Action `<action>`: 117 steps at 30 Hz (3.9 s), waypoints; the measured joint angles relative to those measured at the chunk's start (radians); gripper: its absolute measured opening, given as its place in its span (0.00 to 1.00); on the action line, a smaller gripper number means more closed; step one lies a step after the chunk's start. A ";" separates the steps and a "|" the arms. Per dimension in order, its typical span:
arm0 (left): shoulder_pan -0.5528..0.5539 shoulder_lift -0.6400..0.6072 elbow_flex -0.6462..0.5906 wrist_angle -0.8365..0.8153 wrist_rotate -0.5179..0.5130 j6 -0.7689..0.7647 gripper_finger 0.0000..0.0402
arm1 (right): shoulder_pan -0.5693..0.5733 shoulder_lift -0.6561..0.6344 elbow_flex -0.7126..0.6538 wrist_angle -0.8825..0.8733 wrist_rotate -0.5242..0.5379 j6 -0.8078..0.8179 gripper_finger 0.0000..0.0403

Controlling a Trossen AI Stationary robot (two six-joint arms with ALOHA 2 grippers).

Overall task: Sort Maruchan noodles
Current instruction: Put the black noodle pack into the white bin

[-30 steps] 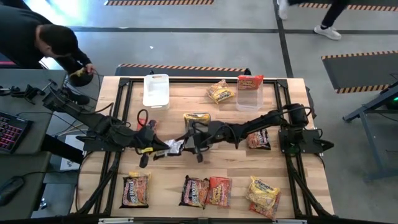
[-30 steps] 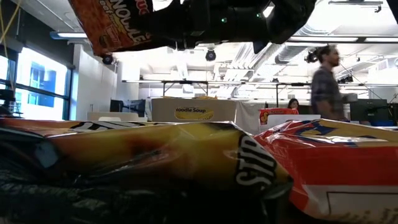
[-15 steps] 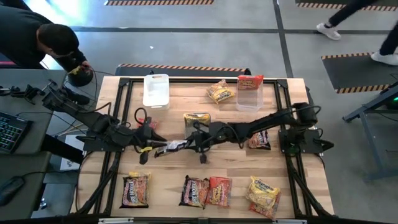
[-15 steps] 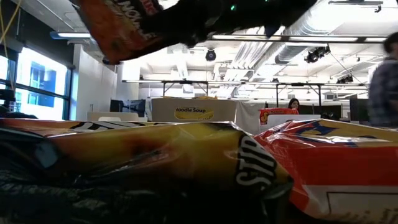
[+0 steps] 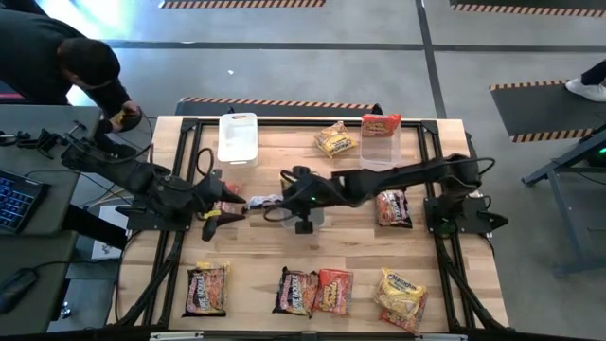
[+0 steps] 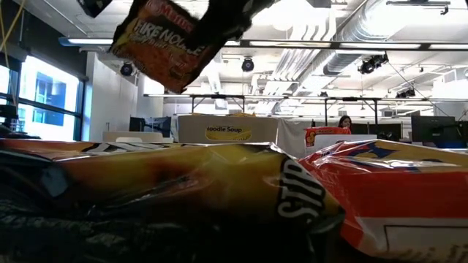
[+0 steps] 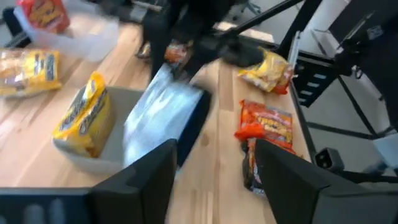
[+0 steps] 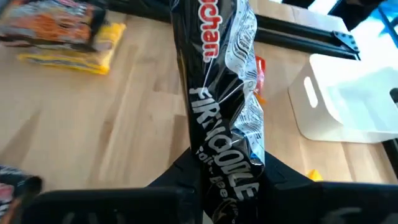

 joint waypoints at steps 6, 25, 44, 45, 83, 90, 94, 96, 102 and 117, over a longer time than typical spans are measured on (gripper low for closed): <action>0.010 0.059 0.083 -0.124 -0.011 0.075 0.61 | -0.048 0.093 0.085 -0.017 -0.083 0.010 0.13; 0.106 0.412 0.325 -0.383 -0.081 0.273 0.65 | -0.073 0.175 0.166 0.001 -0.106 -0.013 0.13; 0.140 0.571 0.370 -0.520 -0.127 0.198 0.53 | -0.044 0.177 0.164 0.026 -0.121 -0.011 0.13; 0.139 0.572 0.369 -0.523 -0.131 0.193 0.51 | -0.044 0.177 0.164 0.026 -0.123 -0.011 0.13; 0.166 0.676 0.504 -0.651 -0.003 0.111 0.71 | -0.040 0.175 0.162 0.012 -0.140 -0.031 0.13; 0.149 0.671 0.503 -0.651 -0.010 0.096 0.69 | -0.035 0.175 0.162 0.008 -0.138 -0.035 0.13; 0.106 0.640 0.499 -0.656 -0.061 0.081 0.69 | -0.022 0.175 0.166 0.035 -0.139 -0.048 0.13; 0.083 0.610 0.499 -0.652 -0.070 0.060 0.69 | -0.018 0.172 0.170 0.050 -0.137 -0.056 0.13; 0.028 0.570 0.499 -0.656 -0.086 -0.004 0.69 | -0.015 0.171 0.170 0.060 -0.141 -0.066 0.13; 0.008 0.573 0.390 -0.638 -0.120 -0.024 0.65 | 0.000 0.170 0.166 0.058 -0.141 -0.081 0.13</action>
